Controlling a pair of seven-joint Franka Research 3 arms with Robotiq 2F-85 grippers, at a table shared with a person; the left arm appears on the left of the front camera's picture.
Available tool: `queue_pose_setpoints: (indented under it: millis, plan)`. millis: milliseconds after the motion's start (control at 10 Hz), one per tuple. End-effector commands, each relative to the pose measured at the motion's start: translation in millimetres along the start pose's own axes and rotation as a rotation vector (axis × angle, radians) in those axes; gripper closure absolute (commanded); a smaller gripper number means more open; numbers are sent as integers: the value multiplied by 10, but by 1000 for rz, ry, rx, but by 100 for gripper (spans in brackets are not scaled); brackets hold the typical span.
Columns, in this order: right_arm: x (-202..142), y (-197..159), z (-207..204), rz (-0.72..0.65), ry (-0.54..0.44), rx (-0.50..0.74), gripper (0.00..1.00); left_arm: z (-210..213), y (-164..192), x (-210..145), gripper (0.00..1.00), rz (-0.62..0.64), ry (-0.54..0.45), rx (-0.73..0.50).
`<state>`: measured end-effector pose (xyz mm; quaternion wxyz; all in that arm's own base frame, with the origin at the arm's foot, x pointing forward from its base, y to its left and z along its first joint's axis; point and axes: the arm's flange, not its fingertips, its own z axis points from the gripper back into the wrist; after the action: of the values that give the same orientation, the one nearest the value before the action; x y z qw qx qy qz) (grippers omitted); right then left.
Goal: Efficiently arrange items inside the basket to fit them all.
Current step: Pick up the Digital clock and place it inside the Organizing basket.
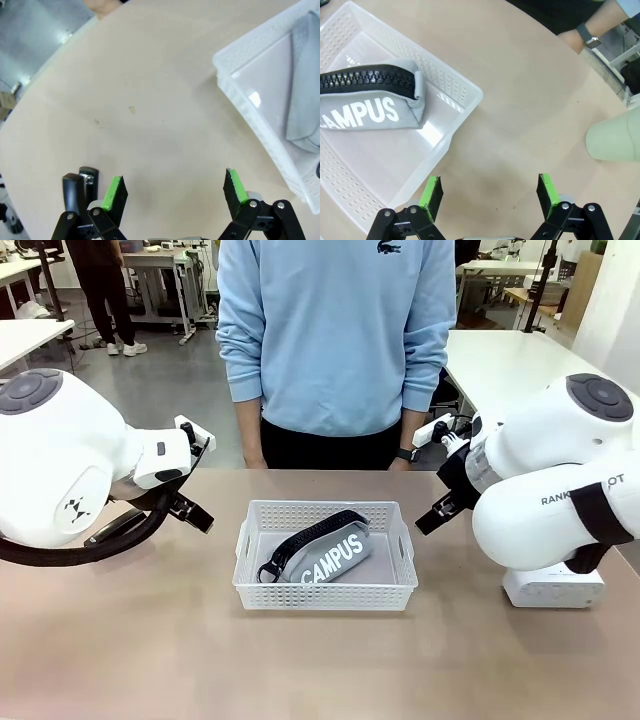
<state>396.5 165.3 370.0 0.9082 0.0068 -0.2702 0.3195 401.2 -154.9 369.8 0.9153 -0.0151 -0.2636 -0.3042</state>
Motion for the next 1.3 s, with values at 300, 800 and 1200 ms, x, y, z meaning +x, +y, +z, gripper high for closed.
queue_pose_setpoints:
  millis: [300,800,1200]
  plan:
    - [-219,-91,668,-23,130,118,0,495,-40,-289,0,-154,93,-251]
    - [-1126,-956,2020,-68,-155,194,0,1761,498,-1183,0,-256,-259,-291]
    - [-1984,-1566,2566,-364,-410,258,0,2131,1399,-2119,0,103,-506,-346]
